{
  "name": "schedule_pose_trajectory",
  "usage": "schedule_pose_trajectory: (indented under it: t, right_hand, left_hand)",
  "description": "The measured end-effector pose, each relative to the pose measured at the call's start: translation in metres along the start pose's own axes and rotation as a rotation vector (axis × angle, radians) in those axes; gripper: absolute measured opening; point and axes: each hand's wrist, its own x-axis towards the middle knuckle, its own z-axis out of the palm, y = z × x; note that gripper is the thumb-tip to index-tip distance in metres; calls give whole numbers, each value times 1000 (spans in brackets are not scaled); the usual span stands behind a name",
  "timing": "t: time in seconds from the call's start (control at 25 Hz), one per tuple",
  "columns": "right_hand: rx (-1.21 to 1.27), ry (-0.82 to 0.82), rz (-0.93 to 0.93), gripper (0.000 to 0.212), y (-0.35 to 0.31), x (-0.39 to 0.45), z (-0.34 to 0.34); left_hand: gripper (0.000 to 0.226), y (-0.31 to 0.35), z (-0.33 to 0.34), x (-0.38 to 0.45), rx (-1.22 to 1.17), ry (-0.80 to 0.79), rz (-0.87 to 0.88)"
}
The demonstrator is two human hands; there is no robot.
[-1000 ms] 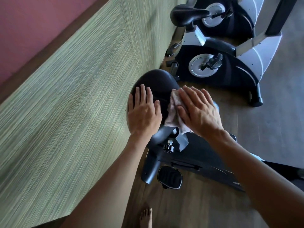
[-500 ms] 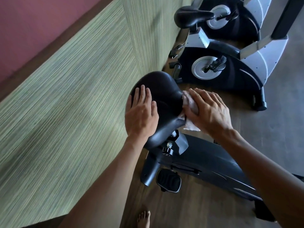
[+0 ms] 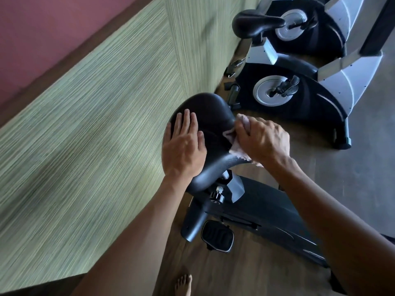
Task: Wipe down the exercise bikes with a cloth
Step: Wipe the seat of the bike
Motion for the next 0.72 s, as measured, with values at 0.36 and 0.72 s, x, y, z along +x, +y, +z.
schedule_pose_trajectory:
  t: [0.36,0.72]
  right_hand:
    - [1,16,-429,63,12,-8,9]
    - [22,-86,-596,65,-7,6,13]
  left_hand:
    - [62,-2,-1,1,-3,3,12]
    - [63,-6,-3,1,-74,21,1]
